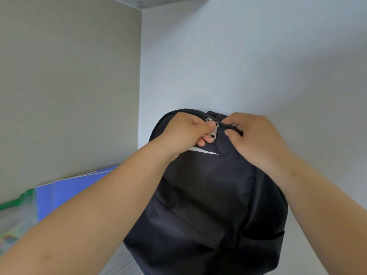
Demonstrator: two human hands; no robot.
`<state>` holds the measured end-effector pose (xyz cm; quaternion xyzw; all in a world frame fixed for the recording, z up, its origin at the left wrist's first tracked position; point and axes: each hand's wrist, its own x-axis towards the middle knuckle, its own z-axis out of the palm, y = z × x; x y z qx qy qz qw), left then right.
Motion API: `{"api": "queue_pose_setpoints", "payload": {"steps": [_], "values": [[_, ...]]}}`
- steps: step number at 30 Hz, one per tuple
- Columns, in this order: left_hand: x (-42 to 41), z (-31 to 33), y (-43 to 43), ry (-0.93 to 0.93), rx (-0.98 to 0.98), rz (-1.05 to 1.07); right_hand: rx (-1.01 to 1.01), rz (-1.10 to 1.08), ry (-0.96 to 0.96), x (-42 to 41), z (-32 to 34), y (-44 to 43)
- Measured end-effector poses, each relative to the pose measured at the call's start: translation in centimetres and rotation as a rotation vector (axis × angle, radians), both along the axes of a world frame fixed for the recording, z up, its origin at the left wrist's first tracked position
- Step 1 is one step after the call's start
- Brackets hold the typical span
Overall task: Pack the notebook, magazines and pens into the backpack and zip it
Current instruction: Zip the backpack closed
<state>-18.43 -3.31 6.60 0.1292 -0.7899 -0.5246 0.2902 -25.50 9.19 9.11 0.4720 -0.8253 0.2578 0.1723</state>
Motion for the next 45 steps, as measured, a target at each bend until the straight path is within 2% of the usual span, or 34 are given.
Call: {"api": "queue_pose_setpoints", "payload": {"steps": [3, 8, 11, 14, 16, 18, 23, 28, 34, 36, 39, 40, 45], "values": [[0.5, -0.6, 0.1, 0.041, 0.011, 0.065, 0.048, -0.012, 0.072, 0.1, -0.2, -0.1], [1.7, -3.1, -0.9, 0.035, 0.479, -0.163, 0.055, 0.000, 0.075, -0.2, -0.7, 0.0], [2.1, -4.7, -0.8, -0.042, 0.538, -0.195, 0.077, -0.005, 0.091, -0.4, -0.9, -0.1], [1.7, -5.4, -0.5, -0.019, 0.369, 0.053, 0.046, -0.025, 0.077, -0.5, -0.8, -0.1], [1.2, -5.4, -0.4, 0.121, 0.101, 0.339, 0.051, -0.018, 0.080, -0.6, -0.9, -0.1], [0.9, -4.7, 0.2, 0.205, -0.129, 0.487, 0.053, -0.009, 0.095, -0.6, -1.0, -0.2], [-0.6, -3.2, 1.2, 0.085, -0.429, 0.512, 0.074, -0.020, 0.133, -0.9, -1.2, -0.4], [-1.2, -2.5, 1.3, 0.036, -0.328, 0.431, 0.093, -0.032, 0.168, -1.0, -1.5, -0.6], [0.0, -2.8, 1.3, 0.080, -0.504, 0.468, 0.085, 0.000, 0.175, -1.3, -1.6, -0.3], [0.0, -3.2, 0.8, 0.096, -0.352, 0.391, 0.080, 0.007, 0.173, -1.4, -1.6, -0.3], [-0.4, -3.9, 0.0, 0.133, 0.193, 0.097, 0.054, 0.029, 0.160, -1.6, -1.6, -0.3], [-0.5, -4.3, -0.2, 0.120, 0.298, 0.015, 0.049, 0.036, 0.158, -1.6, -1.6, -0.4], [-0.6, -5.8, -0.4, 0.105, 0.463, -0.090, 0.025, 0.075, 0.139, -2.0, -1.5, -0.1]]}}
